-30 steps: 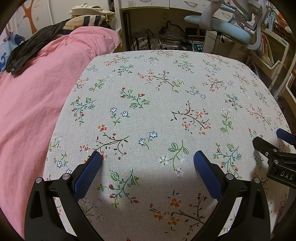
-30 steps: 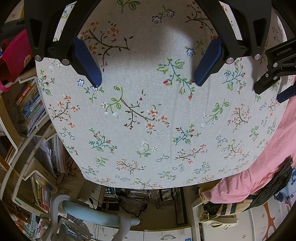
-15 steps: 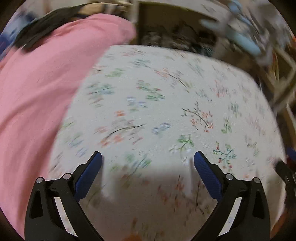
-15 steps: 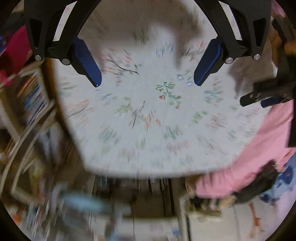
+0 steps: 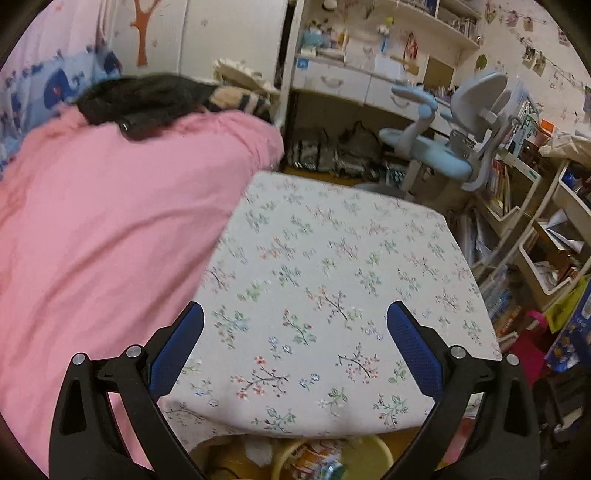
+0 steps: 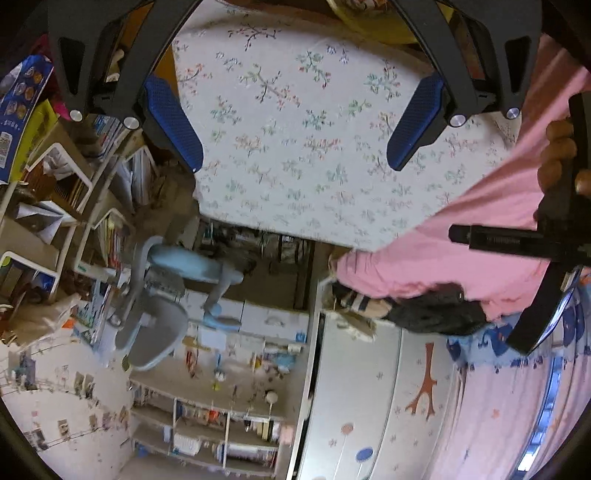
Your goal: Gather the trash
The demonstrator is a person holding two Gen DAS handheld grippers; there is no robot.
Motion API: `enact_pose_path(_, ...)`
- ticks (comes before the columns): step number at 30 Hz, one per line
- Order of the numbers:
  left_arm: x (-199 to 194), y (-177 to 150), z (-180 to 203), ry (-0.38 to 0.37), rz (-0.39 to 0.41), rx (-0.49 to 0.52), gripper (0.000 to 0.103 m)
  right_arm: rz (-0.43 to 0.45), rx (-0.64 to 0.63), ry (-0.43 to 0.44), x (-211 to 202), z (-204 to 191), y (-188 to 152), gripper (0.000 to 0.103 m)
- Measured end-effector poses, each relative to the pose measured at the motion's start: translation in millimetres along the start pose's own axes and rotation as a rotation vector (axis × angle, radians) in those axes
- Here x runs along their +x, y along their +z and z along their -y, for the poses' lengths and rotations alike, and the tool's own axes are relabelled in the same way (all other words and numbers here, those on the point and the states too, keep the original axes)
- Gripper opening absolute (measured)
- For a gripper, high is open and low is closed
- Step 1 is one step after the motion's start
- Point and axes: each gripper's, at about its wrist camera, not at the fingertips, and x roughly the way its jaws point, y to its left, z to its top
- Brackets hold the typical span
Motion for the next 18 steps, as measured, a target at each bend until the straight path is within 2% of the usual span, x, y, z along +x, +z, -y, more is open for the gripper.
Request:
enact_pose_path(3, -19, -3, 12, 0.141, 0.107, 0.059, 0.096, 0.001, 0.056, 0.017, 10, 7, 0, 0.096)
enact_pose_path(5, -25, -2, 15, 0.150, 0.132, 0.061, 0.096, 0.004, 0.071, 0.006, 18, 6, -3, 0.096)
enact_pose_path(7, -29, -4, 11, 0.127, 0.186, 0.030, 0.096, -0.011, 0.083, 0.008, 26, 5, -5, 0.096)
enact_pose_path(8, -26, -3, 11, 0.118, 0.166, 0.023, 0.096, -0.021, 0.093, 0.017, 30, 5, -5, 0.096)
enact_pose_path(10, -15, 0, 11, 0.089, 0.076, 0.024, 0.096, -0.036, 0.103, 0.017, 35, 5, -5, 0.096)
enact_pose_path(13, 2, 0, 14, 0.119, -0.010, 0.047, 0.096, -0.067, 0.138, 0.028, 37, 9, -6, 0.096)
enact_pose_path(18, 4, -4, 15, 0.149, -0.033, 0.046, 0.096, -0.065, 0.163, 0.018, 32, 17, -5, 0.096)
